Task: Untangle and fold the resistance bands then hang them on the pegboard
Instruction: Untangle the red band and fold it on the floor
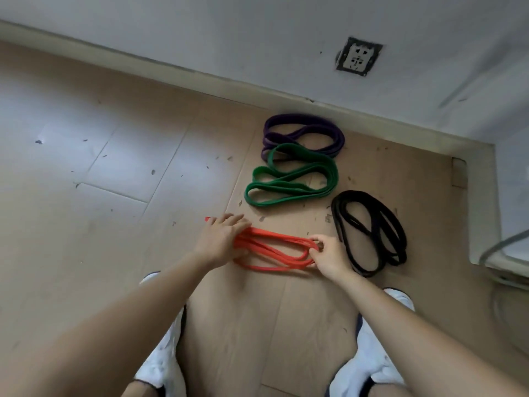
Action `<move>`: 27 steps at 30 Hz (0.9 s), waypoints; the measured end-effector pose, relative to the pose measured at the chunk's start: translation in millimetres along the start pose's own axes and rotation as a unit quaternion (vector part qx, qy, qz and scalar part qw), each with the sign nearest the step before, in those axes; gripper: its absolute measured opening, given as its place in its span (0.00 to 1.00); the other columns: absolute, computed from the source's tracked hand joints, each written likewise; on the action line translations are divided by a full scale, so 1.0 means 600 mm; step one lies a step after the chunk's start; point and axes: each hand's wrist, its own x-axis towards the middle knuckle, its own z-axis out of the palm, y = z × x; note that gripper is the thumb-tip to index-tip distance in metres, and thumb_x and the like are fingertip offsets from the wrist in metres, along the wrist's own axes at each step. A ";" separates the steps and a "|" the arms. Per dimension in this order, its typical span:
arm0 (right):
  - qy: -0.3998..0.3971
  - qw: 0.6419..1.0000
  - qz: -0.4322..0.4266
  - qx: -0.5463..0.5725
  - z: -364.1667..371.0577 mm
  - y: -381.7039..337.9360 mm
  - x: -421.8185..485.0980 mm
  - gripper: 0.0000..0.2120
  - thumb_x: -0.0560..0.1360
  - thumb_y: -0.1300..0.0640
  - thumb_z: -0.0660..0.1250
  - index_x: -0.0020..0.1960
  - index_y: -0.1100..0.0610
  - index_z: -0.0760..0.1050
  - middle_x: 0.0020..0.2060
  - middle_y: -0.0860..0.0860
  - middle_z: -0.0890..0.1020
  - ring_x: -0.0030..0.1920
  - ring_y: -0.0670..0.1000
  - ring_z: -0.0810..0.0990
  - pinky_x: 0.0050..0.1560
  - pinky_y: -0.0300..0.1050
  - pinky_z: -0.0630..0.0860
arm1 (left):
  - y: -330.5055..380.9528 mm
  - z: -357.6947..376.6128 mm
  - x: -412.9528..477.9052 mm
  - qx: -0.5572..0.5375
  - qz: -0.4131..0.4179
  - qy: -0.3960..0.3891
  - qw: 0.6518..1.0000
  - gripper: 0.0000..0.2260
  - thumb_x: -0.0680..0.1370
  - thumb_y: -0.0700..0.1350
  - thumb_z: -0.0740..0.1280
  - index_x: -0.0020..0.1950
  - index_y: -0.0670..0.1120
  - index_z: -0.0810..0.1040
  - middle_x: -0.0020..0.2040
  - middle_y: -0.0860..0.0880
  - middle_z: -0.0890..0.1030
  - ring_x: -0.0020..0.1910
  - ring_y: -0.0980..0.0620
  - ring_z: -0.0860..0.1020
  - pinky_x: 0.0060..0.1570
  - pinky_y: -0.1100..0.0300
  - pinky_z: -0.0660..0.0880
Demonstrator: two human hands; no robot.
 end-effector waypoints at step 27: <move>0.022 0.990 -0.073 -0.118 -0.144 -0.078 0.057 0.03 0.75 0.55 0.73 0.48 0.50 0.84 0.44 0.48 0.85 0.48 0.49 0.83 0.53 0.47 0.80 | 0.031 -0.128 0.038 -0.271 -0.078 0.129 0.951 0.06 0.77 0.44 0.73 0.52 0.51 0.86 0.43 0.57 0.86 0.43 0.60 0.83 0.47 0.57 0.81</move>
